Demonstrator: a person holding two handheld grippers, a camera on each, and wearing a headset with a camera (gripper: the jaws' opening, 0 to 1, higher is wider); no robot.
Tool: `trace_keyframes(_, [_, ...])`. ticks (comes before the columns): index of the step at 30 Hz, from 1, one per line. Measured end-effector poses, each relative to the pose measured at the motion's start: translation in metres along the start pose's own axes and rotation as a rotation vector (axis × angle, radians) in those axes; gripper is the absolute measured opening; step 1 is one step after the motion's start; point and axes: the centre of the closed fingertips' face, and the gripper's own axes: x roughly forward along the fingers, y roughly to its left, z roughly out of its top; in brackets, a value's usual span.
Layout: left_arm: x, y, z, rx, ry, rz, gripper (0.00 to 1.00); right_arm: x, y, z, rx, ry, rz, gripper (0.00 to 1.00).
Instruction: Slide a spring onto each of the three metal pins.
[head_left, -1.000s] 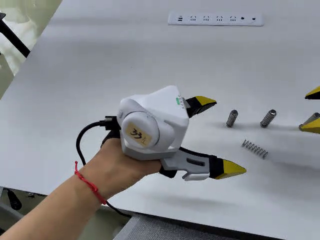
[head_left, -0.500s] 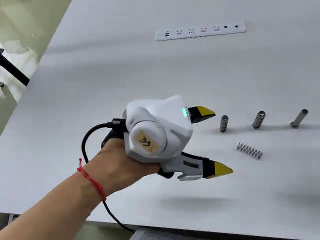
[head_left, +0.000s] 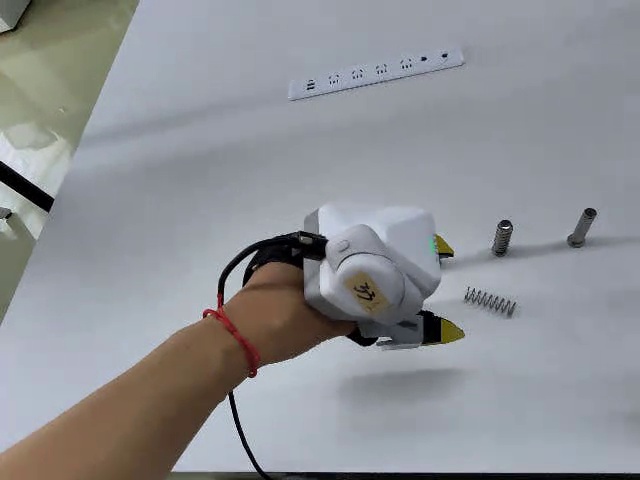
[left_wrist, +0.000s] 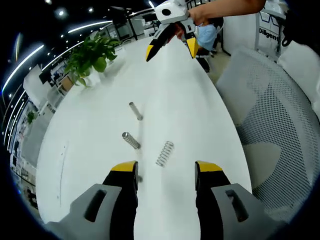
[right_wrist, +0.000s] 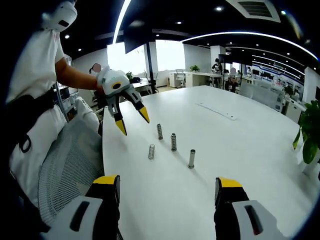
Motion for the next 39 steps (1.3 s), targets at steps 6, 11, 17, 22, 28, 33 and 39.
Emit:
trace_keyframes(6, [0.020,-0.002,-0.007,0.071,0.084,-0.030,0.35,-0.005,-0.001,-0.009,0.026,-0.011,-0.019,0.76])
trace_keyframes(11, [0.036,0.002,-0.010,0.055,0.117,-0.029,0.31,-0.008,0.001,-0.016,0.036,-0.021,-0.025,0.77])
trace_keyframes(17, [0.050,0.003,-0.018,0.068,0.174,-0.028,0.25,-0.013,0.002,-0.024,0.037,-0.027,-0.020,0.80])
trace_keyframes(22, [0.056,0.002,-0.021,0.065,0.197,-0.035,0.23,-0.016,0.002,-0.032,0.024,-0.019,-0.007,0.83])
trace_keyframes(28, [0.062,0.003,-0.028,0.088,0.242,-0.033,0.22,-0.019,0.002,-0.037,0.021,-0.019,-0.001,0.87])
trace_keyframes(33, [0.064,0.002,-0.029,0.057,0.242,-0.028,0.19,-0.019,0.002,-0.038,0.028,-0.026,-0.007,0.86])
trace_keyframes(39, [0.064,0.000,-0.031,0.053,0.250,-0.029,0.16,-0.019,0.002,-0.038,0.030,-0.036,-0.009,0.85])
